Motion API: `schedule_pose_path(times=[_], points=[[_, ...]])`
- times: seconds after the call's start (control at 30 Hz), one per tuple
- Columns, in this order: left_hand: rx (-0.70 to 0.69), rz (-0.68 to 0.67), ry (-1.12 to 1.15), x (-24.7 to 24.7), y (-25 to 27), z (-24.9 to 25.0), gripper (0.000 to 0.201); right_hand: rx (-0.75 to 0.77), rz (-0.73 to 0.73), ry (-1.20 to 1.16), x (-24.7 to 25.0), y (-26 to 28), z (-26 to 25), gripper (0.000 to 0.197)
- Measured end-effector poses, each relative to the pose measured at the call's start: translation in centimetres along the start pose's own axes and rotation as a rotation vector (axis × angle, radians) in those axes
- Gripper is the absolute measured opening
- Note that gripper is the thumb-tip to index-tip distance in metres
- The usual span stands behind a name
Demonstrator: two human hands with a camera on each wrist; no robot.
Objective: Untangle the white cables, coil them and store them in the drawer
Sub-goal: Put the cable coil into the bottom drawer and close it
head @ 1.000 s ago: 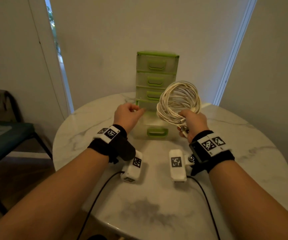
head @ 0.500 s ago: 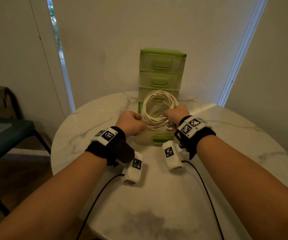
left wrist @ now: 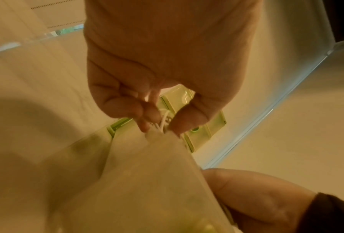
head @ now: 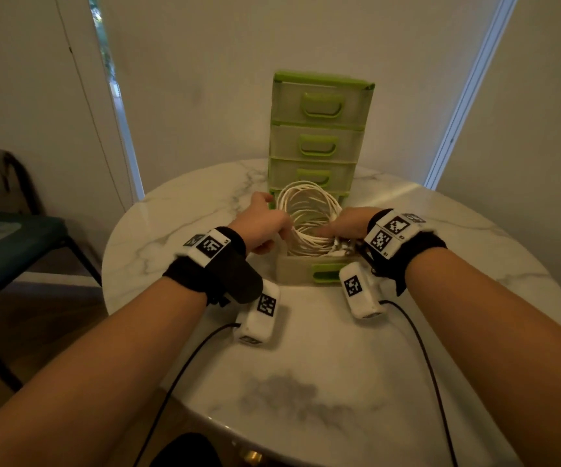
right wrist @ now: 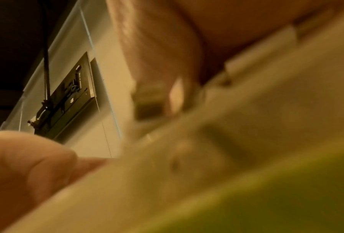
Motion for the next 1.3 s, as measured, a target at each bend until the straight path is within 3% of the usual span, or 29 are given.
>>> schedule_pose_path(times=[0.03,0.1,0.13,0.17,0.27,0.37,0.47,0.53,0.57,0.63,0.7,0.77,0.87,0.93,1.03,1.2,1.3], points=[[-0.017,0.012,0.001,-0.1,-0.1,0.3,0.053,0.018,0.032,-0.139,-0.1,-0.4,0.1,0.063],[-0.088,0.028,-0.055,-0.2,-0.3,1.2,0.036,0.048,0.103,-0.429,-0.1,-0.9,0.3,0.116],[-0.141,0.026,-0.133,-0.4,-0.3,1.8,0.031,0.054,0.123,-0.529,-0.4,-2.2,0.9,0.134],[-0.189,0.011,-0.225,-0.7,-0.4,2.1,0.031,0.052,0.106,-0.593,-0.9,-3.5,1.3,0.140],[-0.198,-0.054,-0.588,-1.4,-1.4,2.0,0.046,-0.004,0.021,-0.506,-1.5,-1.1,0.5,0.120],[-0.219,-0.044,-0.800,-1.0,-2.1,2.2,0.044,0.049,0.115,-0.398,-0.4,-0.5,0.3,0.107],[-0.207,0.001,-0.858,-0.8,-2.4,2.4,0.051,0.136,0.362,-0.207,1.8,-0.1,-0.6,0.068],[-0.205,0.068,-0.824,-0.5,-2.7,2.5,0.064,0.141,0.290,0.022,1.4,0.1,-1.1,0.039],[-0.215,0.094,-0.781,-0.4,-2.9,2.6,0.071,0.121,0.205,0.076,0.7,0.1,-1.0,0.036],[-0.254,0.123,-0.730,-0.3,-3.1,2.7,0.074,0.080,0.069,0.109,-0.6,0.3,-0.8,0.037],[-0.275,0.128,-0.749,-0.4,-3.2,2.9,0.063,0.069,0.041,0.112,-0.8,0.4,-0.8,0.038],[-0.271,0.104,-0.752,-0.6,-3.3,2.9,0.051,0.082,0.103,0.093,-0.2,-0.1,-0.5,0.035],[-0.243,0.010,-0.833,-1.3,-3.3,2.7,0.040,0.074,0.371,0.086,2.0,0.0,0.0,0.026],[-0.226,-0.056,-0.934,-1.8,-3.2,2.7,0.036,0.045,0.431,0.153,2.4,0.2,0.3,0.024],[-0.216,-0.103,-1.080,-2.2,-2.7,3.1,0.036,0.049,0.273,0.221,1.2,-0.2,0.8,0.028],[-0.262,0.089,-1.155,-1.5,-2.6,4.3,0.037,0.149,0.201,0.179,2.3,1.5,0.8,0.025],[-0.148,-0.025,-1.250,-2.1,-2.7,3.8,0.037,0.201,0.125,0.205,2.2,2.6,0.4,0.026]])
Point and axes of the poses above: each hand's wrist, its own y-axis away from the middle knuckle, its own x-axis out of the back of the hand, z = x × y, the point moved 6 cm from there along -y, towards the middle knuckle, and after that the axes turned 4 degrees about y, right-handed, at the moved point
